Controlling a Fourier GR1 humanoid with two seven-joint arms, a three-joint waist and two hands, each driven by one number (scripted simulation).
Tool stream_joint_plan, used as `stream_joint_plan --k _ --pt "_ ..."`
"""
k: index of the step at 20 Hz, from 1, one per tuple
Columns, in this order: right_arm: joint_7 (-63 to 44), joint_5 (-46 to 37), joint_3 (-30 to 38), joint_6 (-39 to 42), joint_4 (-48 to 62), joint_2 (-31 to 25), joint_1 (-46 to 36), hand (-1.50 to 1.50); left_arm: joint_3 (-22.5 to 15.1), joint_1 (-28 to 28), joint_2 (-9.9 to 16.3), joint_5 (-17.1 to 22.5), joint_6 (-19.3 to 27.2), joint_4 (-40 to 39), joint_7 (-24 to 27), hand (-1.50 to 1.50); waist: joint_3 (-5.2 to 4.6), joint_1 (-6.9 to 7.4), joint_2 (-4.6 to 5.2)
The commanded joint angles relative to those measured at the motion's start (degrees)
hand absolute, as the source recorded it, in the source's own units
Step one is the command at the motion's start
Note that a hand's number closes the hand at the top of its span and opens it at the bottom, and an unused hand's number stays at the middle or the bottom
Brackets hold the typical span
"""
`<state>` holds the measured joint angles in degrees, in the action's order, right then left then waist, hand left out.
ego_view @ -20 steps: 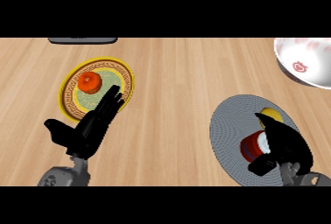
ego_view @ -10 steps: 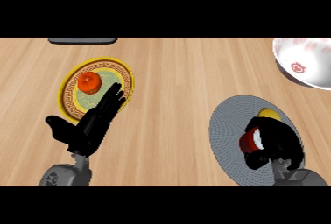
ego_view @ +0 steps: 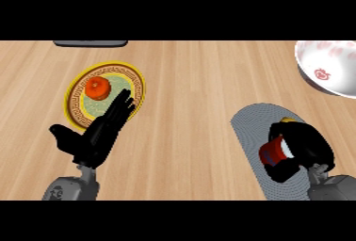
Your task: Pick the can from the placemat and place it in the bowl
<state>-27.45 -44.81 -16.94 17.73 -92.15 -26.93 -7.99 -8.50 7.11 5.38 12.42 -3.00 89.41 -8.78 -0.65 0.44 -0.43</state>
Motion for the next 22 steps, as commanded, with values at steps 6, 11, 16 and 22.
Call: stream_joint_plan --k 6,11,16,22 --pt "21.2 -4.8 3.1 -6.4 10.8 -8.5 -2.4 1.50 0.5 0.3 -0.4 -0.2 1.0 3.2 -3.1 0.00 0.68 -0.22 0.43" --pt "19.1 0.0 10.5 -3.9 -2.4 -10.1 0.9 1.50 0.1 -5.9 0.1 -0.1 -2.2 3.5 1.7 0.00 0.64 -0.60 0.24" --pt "14.9 5.6 16.8 -0.1 -19.1 -11.1 3.9 1.50 1.4 -1.1 -0.5 0.1 -0.2 2.5 -2.3 0.00 0.60 -1.84 -0.04" --pt "9.2 9.5 26.8 5.0 -24.5 -12.5 -1.3 1.50 3.0 -2.0 1.3 1.1 -3.8 1.2 -0.1 0.00 0.61 -0.83 0.30"
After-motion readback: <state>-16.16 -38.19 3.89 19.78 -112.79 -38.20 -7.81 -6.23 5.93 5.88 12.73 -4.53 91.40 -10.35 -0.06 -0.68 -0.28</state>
